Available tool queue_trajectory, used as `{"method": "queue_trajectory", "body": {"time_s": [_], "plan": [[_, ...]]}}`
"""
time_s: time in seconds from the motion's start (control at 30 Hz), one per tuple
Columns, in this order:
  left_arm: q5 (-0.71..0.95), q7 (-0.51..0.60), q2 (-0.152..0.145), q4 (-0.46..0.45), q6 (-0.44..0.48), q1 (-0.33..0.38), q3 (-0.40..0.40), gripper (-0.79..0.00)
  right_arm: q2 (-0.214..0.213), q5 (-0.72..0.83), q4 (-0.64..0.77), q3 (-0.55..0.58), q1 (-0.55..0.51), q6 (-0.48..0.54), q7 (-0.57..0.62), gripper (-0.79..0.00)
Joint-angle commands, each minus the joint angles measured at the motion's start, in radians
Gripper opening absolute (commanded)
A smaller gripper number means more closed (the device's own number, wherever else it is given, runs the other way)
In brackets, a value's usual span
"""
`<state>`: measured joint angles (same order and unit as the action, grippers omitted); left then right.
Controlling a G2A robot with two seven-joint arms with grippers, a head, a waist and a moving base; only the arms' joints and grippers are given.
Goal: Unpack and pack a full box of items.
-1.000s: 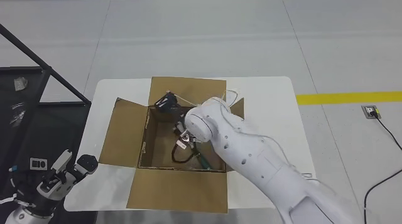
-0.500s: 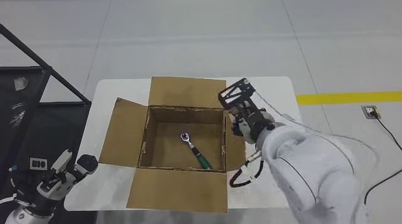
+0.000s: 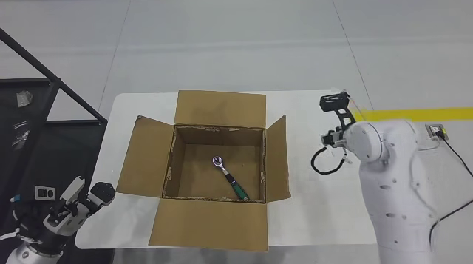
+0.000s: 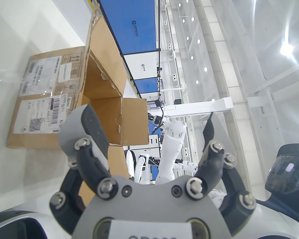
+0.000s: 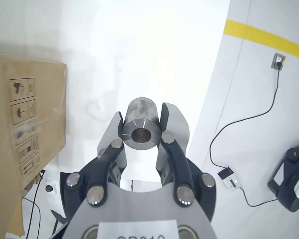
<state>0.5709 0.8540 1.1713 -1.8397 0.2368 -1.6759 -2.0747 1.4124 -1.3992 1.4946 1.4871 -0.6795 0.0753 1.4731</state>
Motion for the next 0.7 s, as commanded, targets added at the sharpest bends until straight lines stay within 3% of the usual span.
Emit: {"method": "queue_trajectory", "body": {"time_s": [0.0,0.27,0.67], "plan": [[0.000,0.000,0.000,0.000,0.000,0.000,0.000,0.000,-0.003,0.012,-0.065,0.011,-0.003,0.005,-0.030,-0.785],[0.000,0.000,0.000,0.000,0.000,0.000,0.000,0.000,-0.014,0.030,-0.234,0.028,-0.007,0.010,-0.128,-0.785],[0.000,0.000,0.000,0.000,0.000,0.000,0.000,0.000,-0.024,0.007,-0.396,-0.001,0.051,0.009,-0.121,-0.785]]}}
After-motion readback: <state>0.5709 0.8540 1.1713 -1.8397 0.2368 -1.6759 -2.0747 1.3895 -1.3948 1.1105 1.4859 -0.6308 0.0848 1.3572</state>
